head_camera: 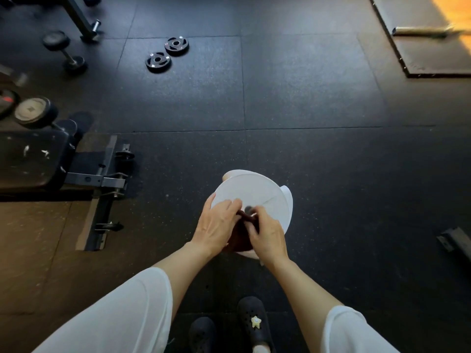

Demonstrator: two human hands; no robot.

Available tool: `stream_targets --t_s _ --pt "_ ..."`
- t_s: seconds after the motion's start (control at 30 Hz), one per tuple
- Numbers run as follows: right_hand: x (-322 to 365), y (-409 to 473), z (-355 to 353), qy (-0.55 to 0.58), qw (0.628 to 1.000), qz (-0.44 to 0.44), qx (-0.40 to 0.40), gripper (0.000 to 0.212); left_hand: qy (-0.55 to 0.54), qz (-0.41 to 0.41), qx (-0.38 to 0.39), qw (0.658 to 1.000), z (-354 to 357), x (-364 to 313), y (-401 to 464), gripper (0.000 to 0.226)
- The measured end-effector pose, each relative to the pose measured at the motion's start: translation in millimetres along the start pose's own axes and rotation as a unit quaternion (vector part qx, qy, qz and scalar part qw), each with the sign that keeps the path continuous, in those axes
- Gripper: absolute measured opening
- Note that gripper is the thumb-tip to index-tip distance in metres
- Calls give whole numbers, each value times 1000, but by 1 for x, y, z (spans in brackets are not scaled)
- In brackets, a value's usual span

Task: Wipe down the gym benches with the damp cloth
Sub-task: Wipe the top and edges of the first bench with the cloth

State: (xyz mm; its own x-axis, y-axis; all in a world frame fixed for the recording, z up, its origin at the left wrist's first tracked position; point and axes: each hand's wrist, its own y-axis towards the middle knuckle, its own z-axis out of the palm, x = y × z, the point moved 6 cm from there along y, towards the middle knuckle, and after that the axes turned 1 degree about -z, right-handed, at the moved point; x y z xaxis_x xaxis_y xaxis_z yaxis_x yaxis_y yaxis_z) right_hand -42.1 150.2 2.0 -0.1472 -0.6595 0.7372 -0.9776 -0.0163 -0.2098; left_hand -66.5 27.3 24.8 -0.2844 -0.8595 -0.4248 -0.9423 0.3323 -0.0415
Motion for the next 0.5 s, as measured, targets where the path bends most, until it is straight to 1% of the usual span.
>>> stream_targets --t_s 0.03,0.1,0.2,0.27,0.37,0.43,0.5 --pt "13 2 -9 5 1000 -2 -7 4 -14 1 -15 1000 -16 -3 -2 3" --pt "41 6 -25 12 1000 -21 -17 12 -38 -10 -43 998 -50 -4 -7 9" --pt "93 7 -50 13 997 -71 -21 13 -41 -22 -75 996 -104 1 -20 15" --pt "128 6 -61 5 995 -103 -11 11 -21 -35 -88 995 -138 8 -32 16" --pt "177 5 -68 22 991 -131 12 11 -10 -85 -113 990 -186 24 -53 13" --pt "205 6 -68 45 989 -143 18 12 -25 -108 -145 983 -216 32 -67 13" --pt "246 7 -65 58 982 -175 27 12 -44 -127 -190 972 -252 42 -88 13"
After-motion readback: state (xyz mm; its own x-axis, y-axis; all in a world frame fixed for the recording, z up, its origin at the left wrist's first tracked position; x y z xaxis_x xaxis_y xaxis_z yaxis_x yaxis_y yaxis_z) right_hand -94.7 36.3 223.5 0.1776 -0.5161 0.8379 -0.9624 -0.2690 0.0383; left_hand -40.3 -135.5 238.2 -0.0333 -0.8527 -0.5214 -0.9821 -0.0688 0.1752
